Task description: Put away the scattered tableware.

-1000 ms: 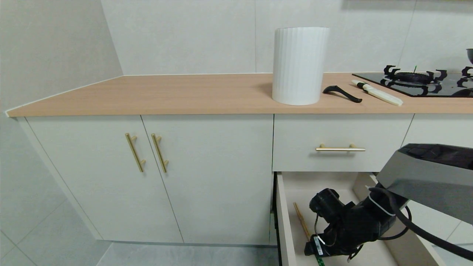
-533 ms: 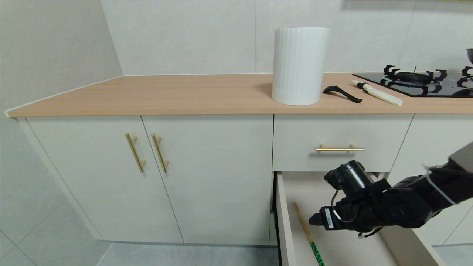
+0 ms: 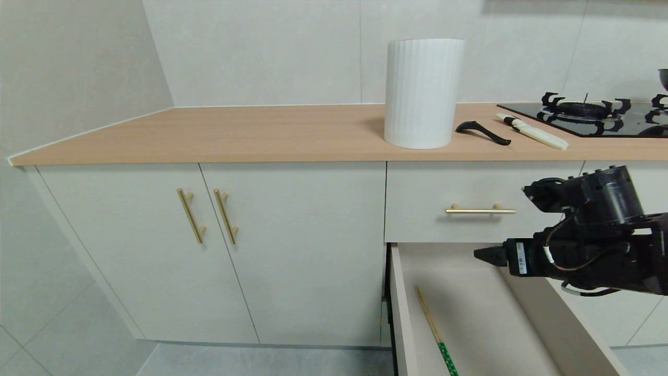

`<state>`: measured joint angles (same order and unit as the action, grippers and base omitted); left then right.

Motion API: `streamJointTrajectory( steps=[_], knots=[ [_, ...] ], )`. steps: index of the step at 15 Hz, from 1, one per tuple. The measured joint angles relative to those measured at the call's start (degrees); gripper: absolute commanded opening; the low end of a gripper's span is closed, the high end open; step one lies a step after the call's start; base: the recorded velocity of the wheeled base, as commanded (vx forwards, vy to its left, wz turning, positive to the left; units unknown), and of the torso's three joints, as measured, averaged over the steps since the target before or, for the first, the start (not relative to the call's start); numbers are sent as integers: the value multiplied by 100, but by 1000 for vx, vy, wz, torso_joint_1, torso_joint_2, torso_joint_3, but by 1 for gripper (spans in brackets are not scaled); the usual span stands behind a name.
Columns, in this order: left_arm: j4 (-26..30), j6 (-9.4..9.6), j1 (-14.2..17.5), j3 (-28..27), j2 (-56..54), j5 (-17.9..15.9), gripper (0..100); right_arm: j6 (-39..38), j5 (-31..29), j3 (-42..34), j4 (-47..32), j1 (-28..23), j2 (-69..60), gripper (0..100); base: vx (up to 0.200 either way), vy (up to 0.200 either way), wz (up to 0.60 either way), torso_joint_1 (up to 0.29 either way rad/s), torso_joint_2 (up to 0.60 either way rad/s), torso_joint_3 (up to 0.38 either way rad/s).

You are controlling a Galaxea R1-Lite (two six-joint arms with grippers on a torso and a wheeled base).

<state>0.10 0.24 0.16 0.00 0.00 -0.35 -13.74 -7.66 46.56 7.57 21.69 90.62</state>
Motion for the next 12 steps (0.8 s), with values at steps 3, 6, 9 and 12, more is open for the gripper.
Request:
streamJointTrajectory(
  steps=[3, 6, 9, 12],
  knots=[
    [0, 0, -2, 0, 0, 2, 100, 90, -9, -72, 20, -37, -297, 100, 0, 0, 0, 0, 0, 0],
    [0, 2, -2, 0, 0, 2, 100, 90, -2, -100, 26, -44, -375, 100, 0, 0, 0, 56, -233, -178],
    [0, 0, -2, 0, 0, 0, 100, 101, -2, -107, 9, -50, -402, 100, 0, 0, 0, 115, -338, -307],
    [0, -4, -2, 0, 0, 2, 100, 132, -4, -107, 30, -41, -416, 100, 0, 0, 0, 136, -513, -297]
  ],
)
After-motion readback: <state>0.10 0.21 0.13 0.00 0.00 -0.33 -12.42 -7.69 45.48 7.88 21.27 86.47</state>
